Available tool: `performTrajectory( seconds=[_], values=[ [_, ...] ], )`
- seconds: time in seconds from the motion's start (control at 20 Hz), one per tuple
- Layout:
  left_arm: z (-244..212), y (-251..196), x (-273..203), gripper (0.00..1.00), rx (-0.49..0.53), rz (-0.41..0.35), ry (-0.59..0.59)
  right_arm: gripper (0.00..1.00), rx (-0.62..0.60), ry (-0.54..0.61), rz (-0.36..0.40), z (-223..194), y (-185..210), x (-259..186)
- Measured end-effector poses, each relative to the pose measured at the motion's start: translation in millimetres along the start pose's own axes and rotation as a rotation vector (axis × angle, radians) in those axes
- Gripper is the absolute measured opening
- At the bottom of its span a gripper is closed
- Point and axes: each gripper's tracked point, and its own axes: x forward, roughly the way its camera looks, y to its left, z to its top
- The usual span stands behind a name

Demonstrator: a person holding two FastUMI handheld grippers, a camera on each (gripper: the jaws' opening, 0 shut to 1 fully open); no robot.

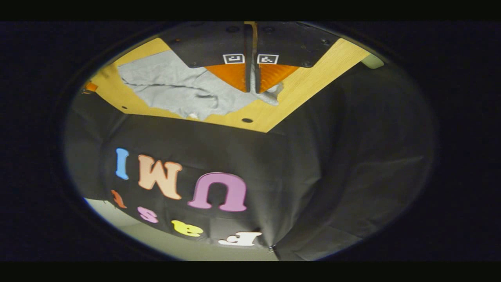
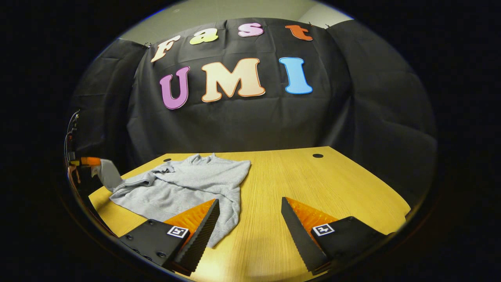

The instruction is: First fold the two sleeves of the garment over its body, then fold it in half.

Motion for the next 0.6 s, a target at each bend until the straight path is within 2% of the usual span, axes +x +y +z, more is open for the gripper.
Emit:
performTrajectory(
  seconds=[0.15, 0.35, 0.6],
  values=[
    [30.8, -71.8, 35.2, 0.00, 0.057, -0.132, -0.054, 0.98, -0.003, 0.007, -0.008, -3.9, -4.8, -7.7],
    [48.0, -173.7, 72.9, 0.00, 0.042, -0.323, -0.064, 0.99, 0.003, 0.011, -0.010, -4.7, -6.6, -10.3],
    [41.4, -291.4, 117.4, 0.00, 0.035, -0.505, -0.025, 0.98, 0.009, 0.023, -0.008, -10.1, -7.6, -8.9]
  ],
)
